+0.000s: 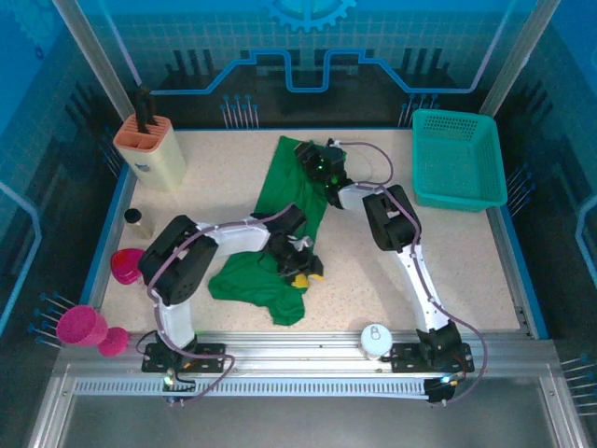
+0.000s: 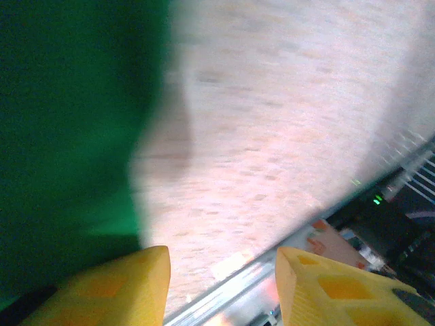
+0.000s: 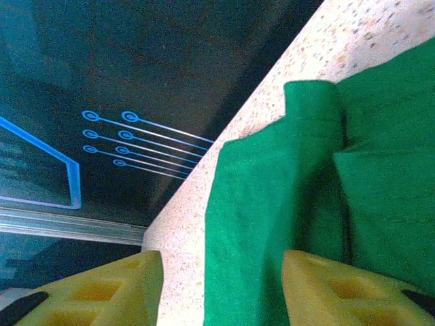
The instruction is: Fold the inside-out t-shirt
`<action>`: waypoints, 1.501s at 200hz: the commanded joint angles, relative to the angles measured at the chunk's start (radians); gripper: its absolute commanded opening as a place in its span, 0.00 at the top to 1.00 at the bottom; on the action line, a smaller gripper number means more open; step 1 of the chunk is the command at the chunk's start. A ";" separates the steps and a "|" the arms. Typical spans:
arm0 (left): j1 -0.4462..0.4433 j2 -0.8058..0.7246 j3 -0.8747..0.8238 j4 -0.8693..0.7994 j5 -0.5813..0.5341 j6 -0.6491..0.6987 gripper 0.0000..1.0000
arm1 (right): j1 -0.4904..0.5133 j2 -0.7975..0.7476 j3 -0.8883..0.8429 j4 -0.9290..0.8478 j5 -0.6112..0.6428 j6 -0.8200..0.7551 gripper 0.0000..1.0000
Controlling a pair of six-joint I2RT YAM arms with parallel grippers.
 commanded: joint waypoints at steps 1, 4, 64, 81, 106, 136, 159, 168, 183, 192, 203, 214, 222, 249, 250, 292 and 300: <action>-0.046 0.011 0.045 0.107 0.192 -0.076 0.54 | -0.014 0.072 0.082 -0.067 -0.075 -0.050 0.49; -0.052 0.011 0.046 0.130 0.224 -0.083 0.54 | -0.016 0.078 0.089 -0.070 -0.085 -0.055 0.48; -0.003 -0.395 0.126 -0.187 -0.106 0.257 0.49 | -0.057 -0.040 -0.034 0.123 -0.161 -0.035 0.45; 0.111 -0.453 0.130 -0.339 -0.268 0.304 0.48 | -0.074 -0.117 -0.087 0.159 -0.199 -0.067 0.45; 0.234 -0.431 0.051 -0.386 -0.308 0.388 0.48 | -0.097 -0.217 -0.222 0.237 -0.186 -0.091 0.44; 0.240 -0.377 -0.086 -0.274 -0.393 0.305 0.52 | -0.125 -0.272 -0.398 0.325 -0.191 -0.043 0.46; 0.239 -0.354 -0.227 -0.132 -0.337 0.223 0.53 | -0.111 -0.287 -0.517 0.349 -0.198 -0.048 0.48; 0.236 -0.340 -0.259 -0.106 -0.321 0.219 0.53 | -0.106 -0.273 -0.531 0.348 -0.215 -0.045 0.48; 0.217 -0.314 -0.295 -0.063 -0.288 0.244 0.53 | -0.098 -0.242 -0.541 0.339 -0.227 -0.037 0.49; 0.188 -0.290 -0.290 -0.058 -0.241 0.286 0.53 | -0.095 -0.225 -0.536 0.317 -0.221 -0.041 0.49; 0.144 -0.260 -0.271 -0.073 -0.218 0.315 0.53 | -0.094 -0.202 -0.512 0.276 -0.219 -0.050 0.49; 0.106 -0.232 -0.264 -0.066 -0.204 0.309 0.53 | -0.095 -0.186 -0.484 0.211 -0.211 -0.050 0.50; 0.083 -0.210 -0.261 -0.047 -0.189 0.289 0.53 | -0.095 -0.180 -0.473 0.170 -0.194 -0.048 0.50; -0.001 -0.107 -0.188 0.035 -0.102 0.224 0.53 | -0.109 -0.172 -0.463 0.133 -0.140 -0.077 0.51; -0.006 -0.103 -0.183 0.034 -0.100 0.222 0.53 | -0.110 -0.173 -0.463 0.133 -0.138 -0.080 0.51; -0.132 -0.007 -0.061 0.018 -0.007 0.134 0.53 | -0.169 -0.152 -0.373 0.075 -0.252 -0.121 0.50; -0.150 -0.024 -0.069 0.018 0.006 0.118 0.53 | -0.179 -0.146 -0.366 0.132 -0.308 -0.098 0.50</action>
